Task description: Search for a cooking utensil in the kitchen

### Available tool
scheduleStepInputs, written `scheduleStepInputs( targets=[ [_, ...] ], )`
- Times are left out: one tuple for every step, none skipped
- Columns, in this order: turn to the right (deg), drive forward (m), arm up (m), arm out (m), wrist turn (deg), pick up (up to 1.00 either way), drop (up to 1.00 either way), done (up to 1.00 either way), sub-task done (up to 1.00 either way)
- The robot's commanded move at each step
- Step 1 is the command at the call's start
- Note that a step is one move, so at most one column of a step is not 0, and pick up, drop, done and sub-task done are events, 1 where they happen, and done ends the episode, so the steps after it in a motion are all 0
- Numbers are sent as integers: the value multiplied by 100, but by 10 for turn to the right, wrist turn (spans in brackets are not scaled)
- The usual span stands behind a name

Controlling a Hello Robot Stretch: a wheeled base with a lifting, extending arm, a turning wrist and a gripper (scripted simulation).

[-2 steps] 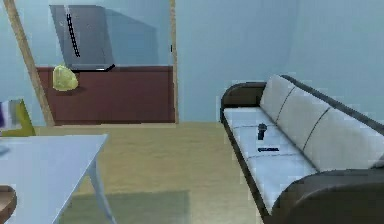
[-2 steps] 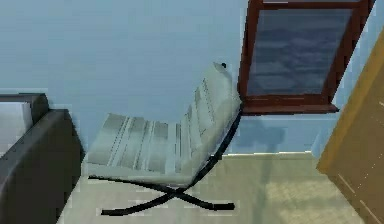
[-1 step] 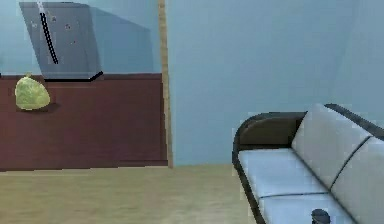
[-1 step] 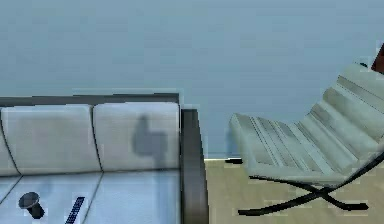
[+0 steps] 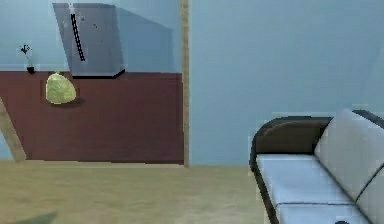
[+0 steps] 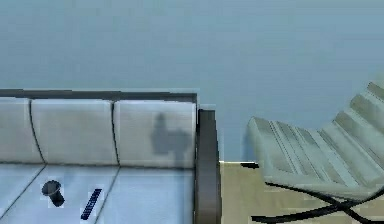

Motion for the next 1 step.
scheduleStepInputs(
  targets=[
    [0,35,0,0,0,0,0,0,0]
  ],
)
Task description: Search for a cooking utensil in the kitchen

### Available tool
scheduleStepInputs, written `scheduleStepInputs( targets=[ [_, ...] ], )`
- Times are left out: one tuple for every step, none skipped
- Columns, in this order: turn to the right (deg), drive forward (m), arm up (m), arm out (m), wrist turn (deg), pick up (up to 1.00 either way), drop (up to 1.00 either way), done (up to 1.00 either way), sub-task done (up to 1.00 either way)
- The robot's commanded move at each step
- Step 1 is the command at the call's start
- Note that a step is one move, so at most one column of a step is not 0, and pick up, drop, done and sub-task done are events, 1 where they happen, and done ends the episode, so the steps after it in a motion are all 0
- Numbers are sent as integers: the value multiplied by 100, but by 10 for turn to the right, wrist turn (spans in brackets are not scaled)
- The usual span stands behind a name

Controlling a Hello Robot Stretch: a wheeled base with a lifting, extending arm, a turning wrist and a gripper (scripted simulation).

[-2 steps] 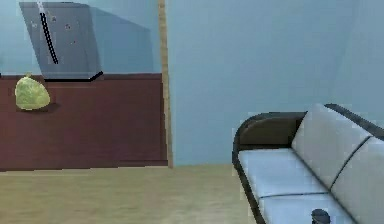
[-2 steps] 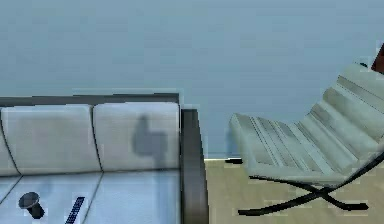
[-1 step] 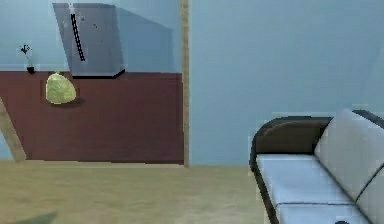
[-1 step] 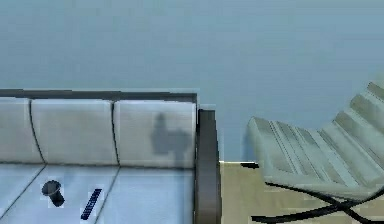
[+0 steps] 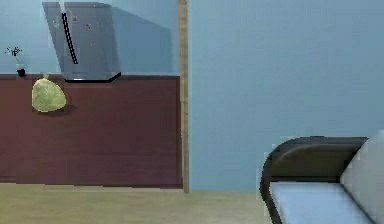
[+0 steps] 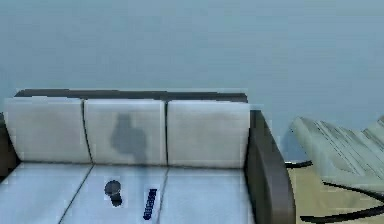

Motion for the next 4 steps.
scheduleStepInputs(
  targets=[
    [-360,0,0,0,0,0,0,0,0],
    [0,100,0,0,0,0,0,0,0],
    [0,100,0,0,0,0,0,0,0],
    [-120,0,0,0,0,0,0,0,0]
  ],
)
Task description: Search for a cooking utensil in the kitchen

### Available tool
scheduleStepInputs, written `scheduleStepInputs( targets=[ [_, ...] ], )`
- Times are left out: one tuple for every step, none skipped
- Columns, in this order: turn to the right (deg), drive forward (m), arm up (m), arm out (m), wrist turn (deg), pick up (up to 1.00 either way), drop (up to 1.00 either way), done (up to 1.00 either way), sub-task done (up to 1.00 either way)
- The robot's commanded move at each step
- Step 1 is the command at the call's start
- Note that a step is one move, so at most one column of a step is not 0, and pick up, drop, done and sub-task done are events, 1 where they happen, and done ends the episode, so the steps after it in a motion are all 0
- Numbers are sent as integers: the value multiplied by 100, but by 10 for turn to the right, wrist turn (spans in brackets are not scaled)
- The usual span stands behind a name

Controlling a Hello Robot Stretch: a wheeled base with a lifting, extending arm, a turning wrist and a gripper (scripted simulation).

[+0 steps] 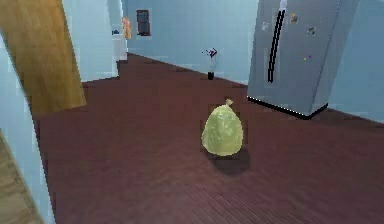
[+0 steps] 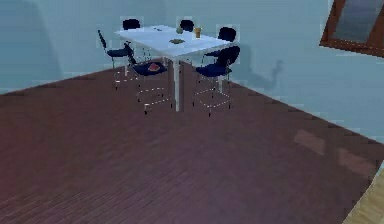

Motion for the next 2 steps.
scheduleStepInputs(
  targets=[
    [0,25,0,0,0,0,0,0,0],
    [90,0,0,0,0,0,0,0,0]
  ],
)
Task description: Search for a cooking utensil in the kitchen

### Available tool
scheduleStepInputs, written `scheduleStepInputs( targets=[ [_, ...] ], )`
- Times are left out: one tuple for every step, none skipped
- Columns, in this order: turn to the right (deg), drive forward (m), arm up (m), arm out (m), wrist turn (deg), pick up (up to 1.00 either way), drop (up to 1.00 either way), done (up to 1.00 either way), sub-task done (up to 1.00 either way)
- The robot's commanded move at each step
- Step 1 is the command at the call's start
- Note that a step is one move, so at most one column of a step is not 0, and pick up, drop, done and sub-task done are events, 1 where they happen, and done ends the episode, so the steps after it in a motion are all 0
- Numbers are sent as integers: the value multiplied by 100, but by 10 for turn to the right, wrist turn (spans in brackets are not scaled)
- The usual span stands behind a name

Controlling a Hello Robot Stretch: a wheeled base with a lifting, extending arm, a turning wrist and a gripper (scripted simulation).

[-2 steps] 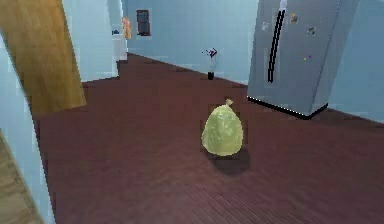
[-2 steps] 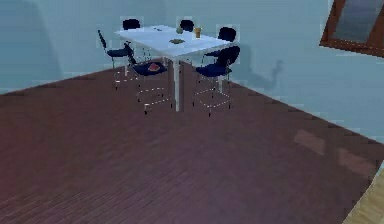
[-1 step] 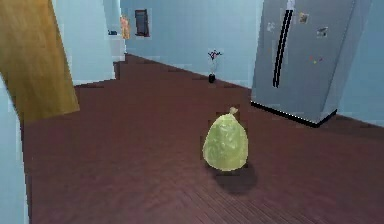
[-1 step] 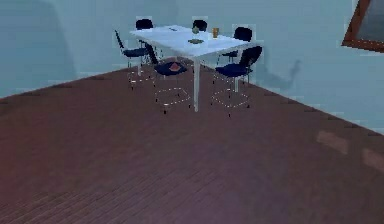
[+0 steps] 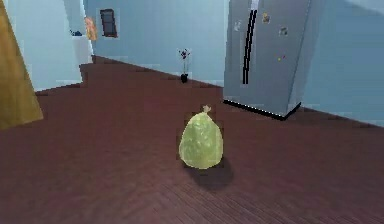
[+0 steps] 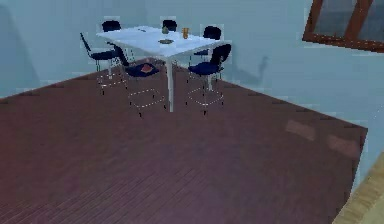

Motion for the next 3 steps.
scheduleStepInputs(
  targets=[
    [0,60,0,0,0,0,0,0,0],
    [-270,0,0,0,0,0,0,0,0],
    [0,100,0,0,0,0,0,0,0]
  ],
)
